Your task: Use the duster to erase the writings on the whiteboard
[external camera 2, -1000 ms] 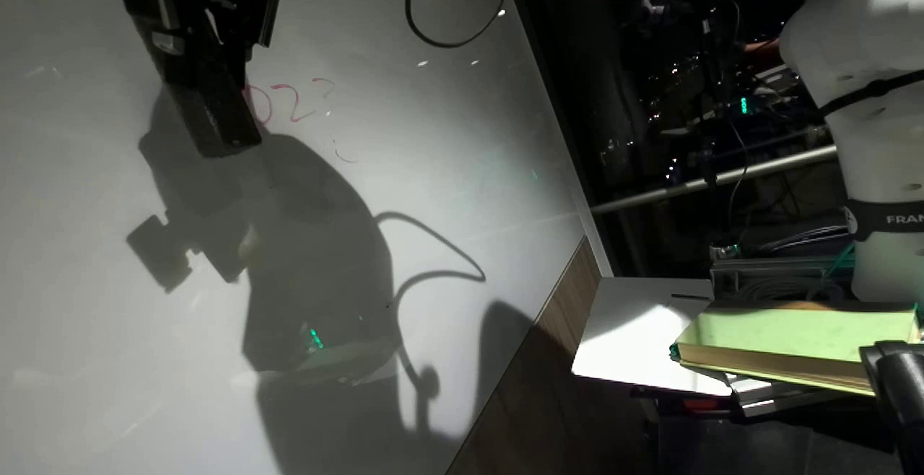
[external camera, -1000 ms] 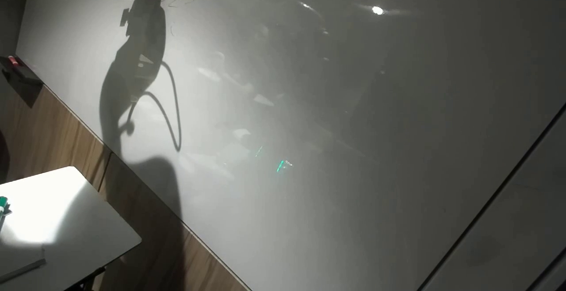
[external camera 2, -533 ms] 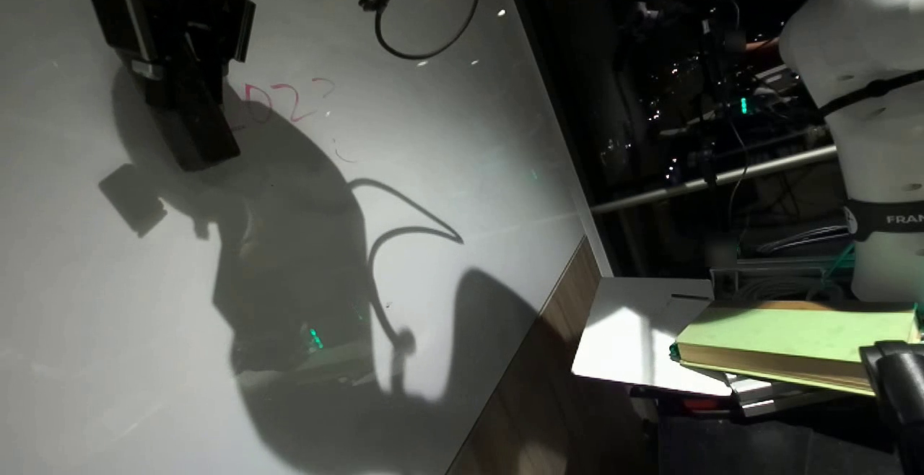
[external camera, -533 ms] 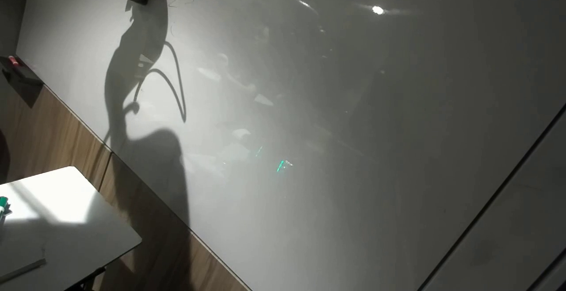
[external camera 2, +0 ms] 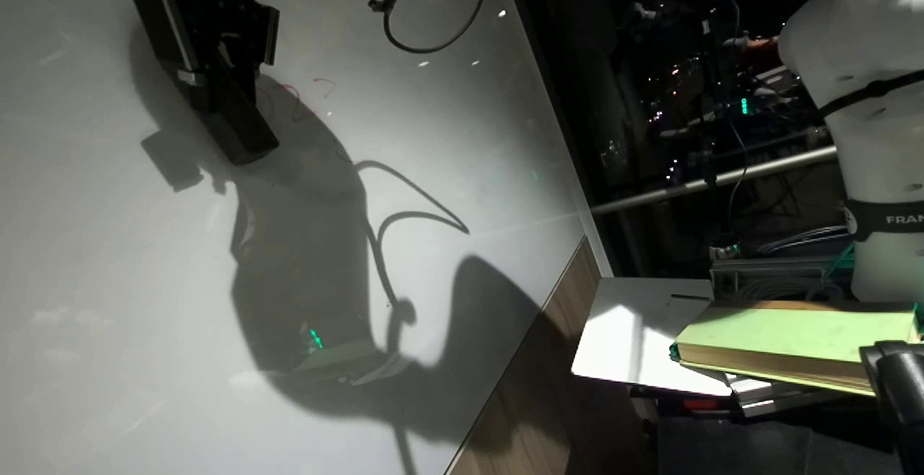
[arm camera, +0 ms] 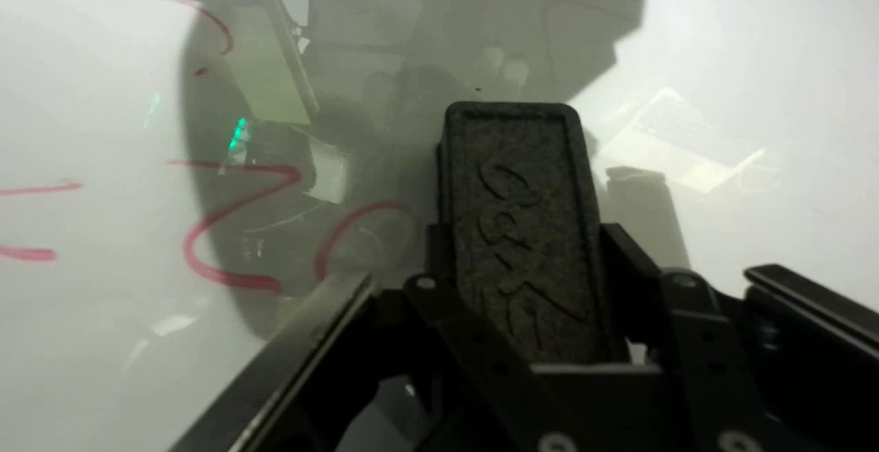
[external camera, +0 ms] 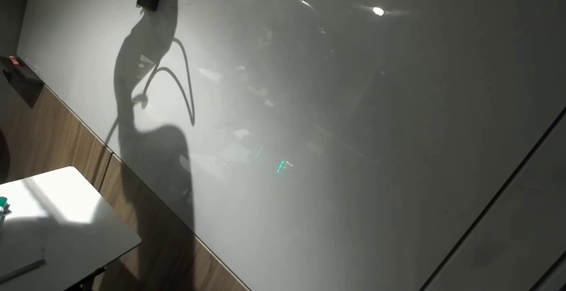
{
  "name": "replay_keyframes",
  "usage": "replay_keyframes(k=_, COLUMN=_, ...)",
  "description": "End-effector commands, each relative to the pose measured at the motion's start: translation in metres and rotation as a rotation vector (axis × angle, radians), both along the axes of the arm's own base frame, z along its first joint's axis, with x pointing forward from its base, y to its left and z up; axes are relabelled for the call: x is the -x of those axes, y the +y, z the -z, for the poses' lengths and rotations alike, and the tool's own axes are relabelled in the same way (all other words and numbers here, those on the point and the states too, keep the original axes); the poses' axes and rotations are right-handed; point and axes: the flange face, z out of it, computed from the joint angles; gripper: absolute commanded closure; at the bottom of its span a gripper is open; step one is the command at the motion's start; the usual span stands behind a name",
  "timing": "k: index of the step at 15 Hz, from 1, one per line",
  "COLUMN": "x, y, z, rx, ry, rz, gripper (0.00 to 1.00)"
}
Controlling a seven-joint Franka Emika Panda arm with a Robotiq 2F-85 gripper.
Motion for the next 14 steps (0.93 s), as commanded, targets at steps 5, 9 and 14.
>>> replay_keyframes(k=5, x=-0.038, y=-0.112, z=-0.022, rx=0.035, ry=-0.026, rz=0.180, gripper=0.70)
replay_keyframes(k=9, x=-0.041, y=-0.154, z=-0.026, rx=0.040, ry=-0.021, rz=0.252, gripper=0.70)
replay_keyframes(k=14, x=-0.045, y=-0.200, z=-0.027, rx=0.050, ry=0.003, rz=0.297, gripper=0.70)
